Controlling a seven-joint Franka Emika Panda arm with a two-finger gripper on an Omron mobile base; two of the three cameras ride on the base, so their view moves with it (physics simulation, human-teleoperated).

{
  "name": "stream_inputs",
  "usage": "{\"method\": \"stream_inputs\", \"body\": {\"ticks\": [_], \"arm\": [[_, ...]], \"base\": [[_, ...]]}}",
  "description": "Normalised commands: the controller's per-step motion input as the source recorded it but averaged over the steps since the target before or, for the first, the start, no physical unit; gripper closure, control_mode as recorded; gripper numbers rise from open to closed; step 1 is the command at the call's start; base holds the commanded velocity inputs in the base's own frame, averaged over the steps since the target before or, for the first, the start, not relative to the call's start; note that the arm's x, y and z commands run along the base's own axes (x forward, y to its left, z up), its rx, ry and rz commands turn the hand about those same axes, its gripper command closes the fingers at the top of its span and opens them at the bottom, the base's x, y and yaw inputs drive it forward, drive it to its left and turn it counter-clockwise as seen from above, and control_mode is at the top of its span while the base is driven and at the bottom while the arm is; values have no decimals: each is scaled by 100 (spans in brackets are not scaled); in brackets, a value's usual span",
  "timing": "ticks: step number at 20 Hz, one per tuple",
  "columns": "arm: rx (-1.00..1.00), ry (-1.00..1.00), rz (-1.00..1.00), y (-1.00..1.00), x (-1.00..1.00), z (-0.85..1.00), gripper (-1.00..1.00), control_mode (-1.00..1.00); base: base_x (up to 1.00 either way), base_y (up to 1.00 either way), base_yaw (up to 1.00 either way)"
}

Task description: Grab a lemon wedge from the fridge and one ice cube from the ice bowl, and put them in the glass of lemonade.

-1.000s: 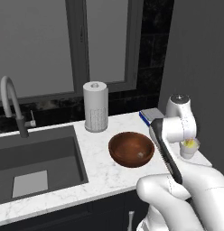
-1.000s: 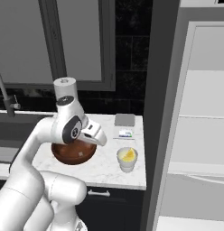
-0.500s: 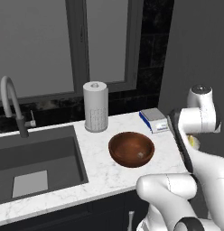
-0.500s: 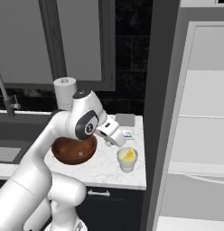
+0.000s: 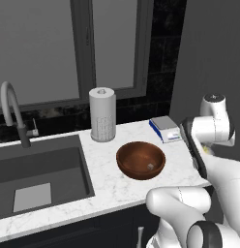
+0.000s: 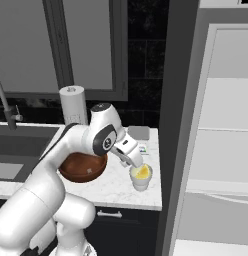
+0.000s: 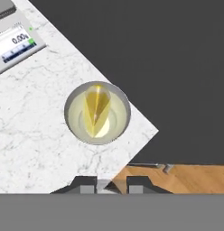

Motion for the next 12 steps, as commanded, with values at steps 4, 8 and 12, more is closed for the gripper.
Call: {"method": "stream_inputs", "body": {"ticks": [4,8,12], "arm": [[1,0,0,0,42,-17,100,-100],[0,0,-2,-9,35,-10,100,-100],[3,0,-2,-26,21,-17,100,-100]], "base": [[0,0,0],[0,0,0],[0,0,0]]}}
